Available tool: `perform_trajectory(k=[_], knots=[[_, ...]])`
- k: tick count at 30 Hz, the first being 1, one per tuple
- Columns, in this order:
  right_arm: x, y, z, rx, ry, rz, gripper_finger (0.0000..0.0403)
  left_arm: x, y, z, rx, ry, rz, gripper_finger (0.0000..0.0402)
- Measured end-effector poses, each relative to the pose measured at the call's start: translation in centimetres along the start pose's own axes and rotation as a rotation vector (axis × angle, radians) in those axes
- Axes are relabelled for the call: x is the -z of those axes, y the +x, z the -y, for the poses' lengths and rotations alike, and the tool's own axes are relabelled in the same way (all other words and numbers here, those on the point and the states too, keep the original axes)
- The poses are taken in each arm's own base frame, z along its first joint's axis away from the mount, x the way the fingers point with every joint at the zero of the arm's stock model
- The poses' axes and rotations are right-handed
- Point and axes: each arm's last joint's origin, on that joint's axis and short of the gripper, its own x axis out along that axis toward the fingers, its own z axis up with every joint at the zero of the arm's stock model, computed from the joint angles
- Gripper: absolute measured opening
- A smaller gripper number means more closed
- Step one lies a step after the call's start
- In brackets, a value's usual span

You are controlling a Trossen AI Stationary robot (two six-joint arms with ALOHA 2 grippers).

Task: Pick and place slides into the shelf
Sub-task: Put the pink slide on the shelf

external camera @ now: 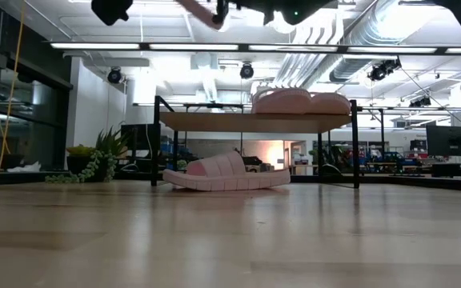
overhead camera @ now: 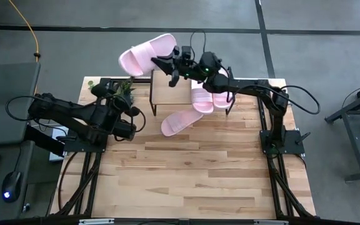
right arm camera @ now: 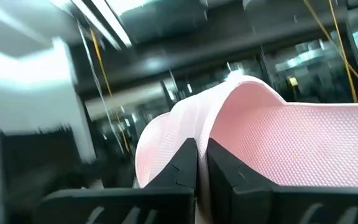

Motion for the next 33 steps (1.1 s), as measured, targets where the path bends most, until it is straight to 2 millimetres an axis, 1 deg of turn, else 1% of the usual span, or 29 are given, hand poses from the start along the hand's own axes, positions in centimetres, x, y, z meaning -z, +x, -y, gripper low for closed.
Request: perform_trajectory(k=[3,5,8,12,21,24,28,33], knots=[[-0.7,0.1,-1.0,-0.036,0.029,0.087,0.0,0.2,0.0,0.2,-0.031,0.016,0.033,0.0168],[-0.9,0.1,-1.2,-0.038,0.058,0.118,0.0,0.1,0.0,0.5,-0.034,0.053,0.035,0.0168],[-1.1,0.0,-0.8,-0.008,0.103,0.142,0.0,-0.1,0.0,0.8,-0.036,0.137,0.033,0.0168],[-1.2,-0.1,-0.4,0.035,0.107,0.15,0.0,-0.7,0.0,1.4,-0.037,0.269,0.03,0.0168],[-1.1,0.0,-0.5,0.011,0.11,0.132,0.0,-2.7,0.0,2.7,-0.04,0.551,0.024,0.0166],[-0.9,0.0,-0.4,0.016,0.105,0.119,0.0,-3.5,0.0,2.9,-0.042,0.618,0.023,0.0152],[-1.0,-0.1,-0.1,-0.008,0.107,0.101,0.0,-4.3,-0.1,3.0,-0.038,0.706,0.022,0.0122],[-0.8,-0.1,0.1,-0.002,0.111,0.07,0.0,-5.4,-0.1,3.3,0.045,0.784,0.062,0.0092]])
